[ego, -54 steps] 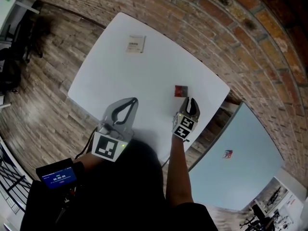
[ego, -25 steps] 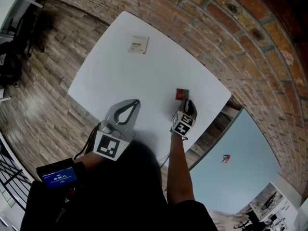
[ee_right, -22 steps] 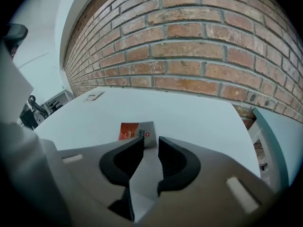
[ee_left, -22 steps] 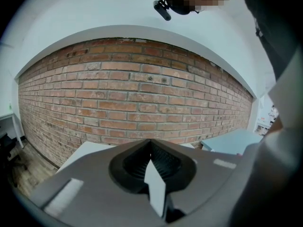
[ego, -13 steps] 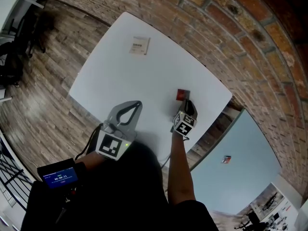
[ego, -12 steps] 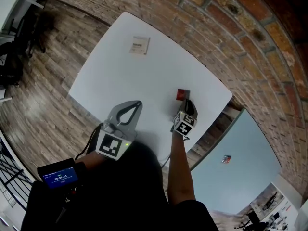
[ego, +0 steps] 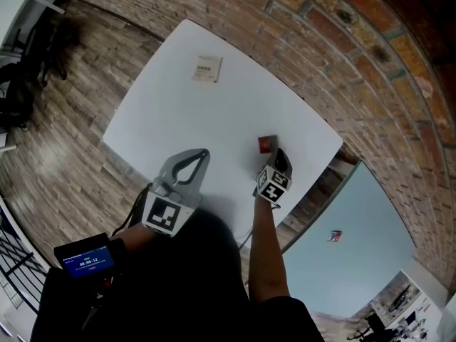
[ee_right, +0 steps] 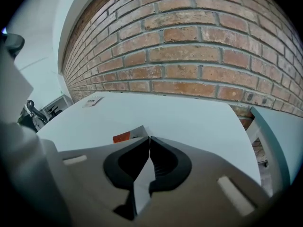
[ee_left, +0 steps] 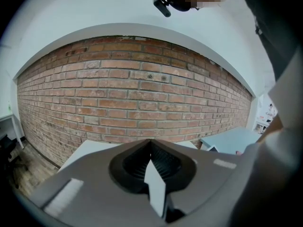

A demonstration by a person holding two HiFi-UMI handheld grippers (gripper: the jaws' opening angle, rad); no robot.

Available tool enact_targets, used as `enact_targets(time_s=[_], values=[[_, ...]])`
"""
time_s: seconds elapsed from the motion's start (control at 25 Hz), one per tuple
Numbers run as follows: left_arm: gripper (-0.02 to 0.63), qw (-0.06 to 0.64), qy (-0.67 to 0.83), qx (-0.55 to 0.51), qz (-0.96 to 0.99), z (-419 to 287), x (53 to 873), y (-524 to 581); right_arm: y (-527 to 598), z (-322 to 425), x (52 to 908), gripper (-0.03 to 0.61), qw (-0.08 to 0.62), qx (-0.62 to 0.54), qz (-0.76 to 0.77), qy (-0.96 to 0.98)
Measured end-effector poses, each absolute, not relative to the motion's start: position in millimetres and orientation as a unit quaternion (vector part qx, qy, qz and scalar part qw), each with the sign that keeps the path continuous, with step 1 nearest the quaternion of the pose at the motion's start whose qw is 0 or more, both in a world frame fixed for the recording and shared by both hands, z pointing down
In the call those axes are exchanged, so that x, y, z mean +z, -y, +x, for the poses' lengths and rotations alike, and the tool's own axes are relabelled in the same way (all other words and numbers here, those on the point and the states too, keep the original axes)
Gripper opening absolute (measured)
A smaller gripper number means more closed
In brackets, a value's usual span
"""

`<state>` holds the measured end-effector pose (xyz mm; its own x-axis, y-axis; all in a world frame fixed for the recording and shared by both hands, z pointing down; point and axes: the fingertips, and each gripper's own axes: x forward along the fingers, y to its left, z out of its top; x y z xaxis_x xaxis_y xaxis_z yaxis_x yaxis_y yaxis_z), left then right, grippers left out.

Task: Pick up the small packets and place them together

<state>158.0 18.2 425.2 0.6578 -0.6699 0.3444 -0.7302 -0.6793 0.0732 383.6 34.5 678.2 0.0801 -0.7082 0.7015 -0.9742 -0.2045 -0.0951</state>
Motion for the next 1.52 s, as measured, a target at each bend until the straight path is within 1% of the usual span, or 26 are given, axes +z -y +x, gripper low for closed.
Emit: enact_targets(time_s=[0.12,0.56,0.76,1.0,1.28,1.52], values=[[0.0,0.107,0.39,0.144,0.903,156.8,425.9,-18.2,-32.1,383.1,672.8,0.005,0.202,0.315,0.705,0.602],[0.0,0.085,0.406,0.133,0.9,140.1,414.7,-17.0,-21.1,363.7,632.1,0.003,0.181,0.274,0.691,0.644],[0.0,0.086,0.415,0.106,0.9,132.3,403.2,-24.0,-17.3,347.9,613.6,0.003,0.181,0.25,0.681,0.664],[0.0,0.088,0.435,0.092,0.891,103.5,395.2,-25.3,-17.3,328.8,594.9,0.003,0.179,0.237,0.675,0.675],[0.0,0.085,0.438,0.088,0.89,79.1,391.3,-27.6,-15.2,285.6,582.9,0.003,0.205,0.204,0.642,0.71],[0.0,0.081,0.439,0.083,0.891,57.3,387.9,-23.0,-13.9,258.5,587.8,0.003,0.212,0.217,0.63,0.714]])
